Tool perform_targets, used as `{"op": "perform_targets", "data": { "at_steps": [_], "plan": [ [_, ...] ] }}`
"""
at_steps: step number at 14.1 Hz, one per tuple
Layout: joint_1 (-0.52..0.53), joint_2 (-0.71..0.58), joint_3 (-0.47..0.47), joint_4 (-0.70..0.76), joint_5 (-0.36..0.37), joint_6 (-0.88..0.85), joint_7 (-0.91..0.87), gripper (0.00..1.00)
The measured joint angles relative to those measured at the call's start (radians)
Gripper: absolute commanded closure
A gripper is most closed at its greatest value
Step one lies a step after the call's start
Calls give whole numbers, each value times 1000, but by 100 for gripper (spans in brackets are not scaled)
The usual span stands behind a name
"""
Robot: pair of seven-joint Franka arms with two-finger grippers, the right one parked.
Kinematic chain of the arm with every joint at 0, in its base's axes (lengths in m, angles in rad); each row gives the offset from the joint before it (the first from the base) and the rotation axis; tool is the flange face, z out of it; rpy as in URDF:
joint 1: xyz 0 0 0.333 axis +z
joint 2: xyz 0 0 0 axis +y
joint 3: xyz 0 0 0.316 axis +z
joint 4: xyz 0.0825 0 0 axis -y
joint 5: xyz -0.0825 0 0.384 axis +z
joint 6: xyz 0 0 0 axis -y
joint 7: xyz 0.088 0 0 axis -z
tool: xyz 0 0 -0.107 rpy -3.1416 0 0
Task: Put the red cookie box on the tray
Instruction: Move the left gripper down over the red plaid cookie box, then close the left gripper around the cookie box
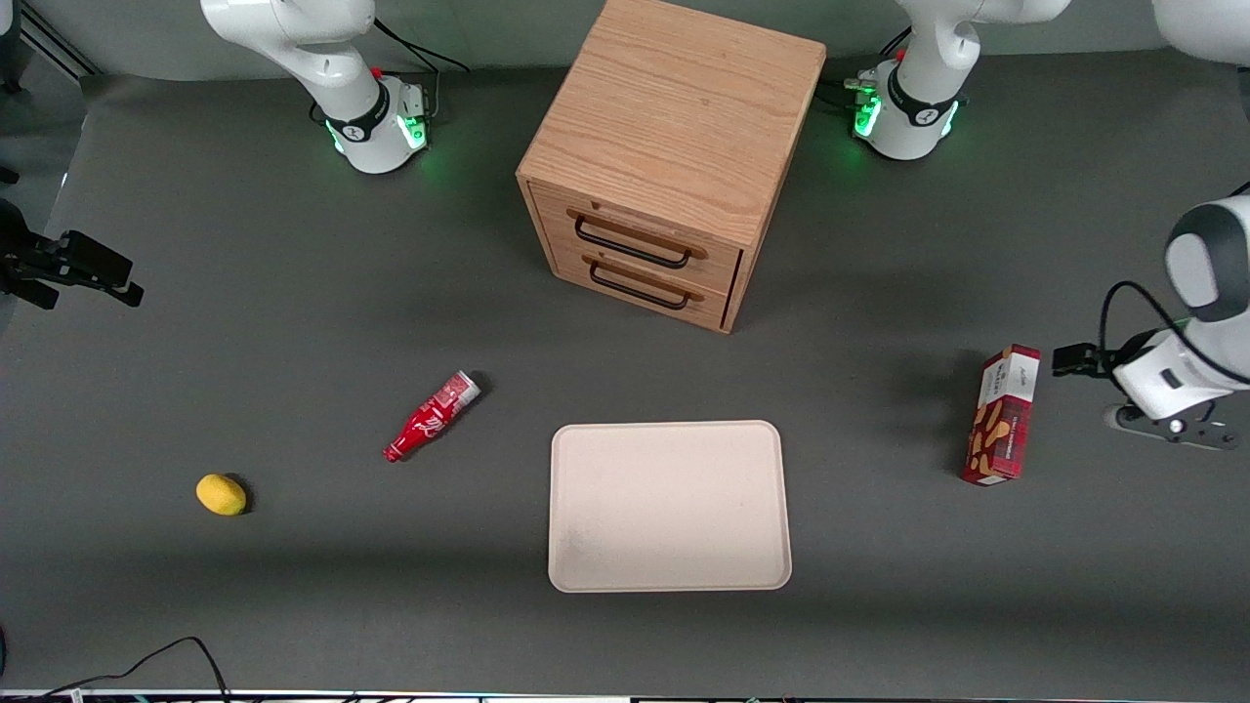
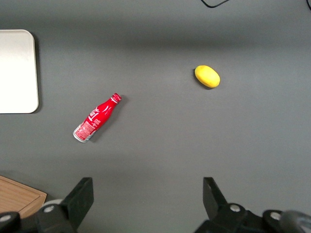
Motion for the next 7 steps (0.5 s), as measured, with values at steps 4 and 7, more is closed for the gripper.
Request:
{"op": "perform_targets", "data": {
  "at_steps": [4,7],
  "plan": [
    [-12,30,-12,-82,-84,114,2,0],
    [-16,37,-38,-135,-89,241,22,0]
  ]
}}
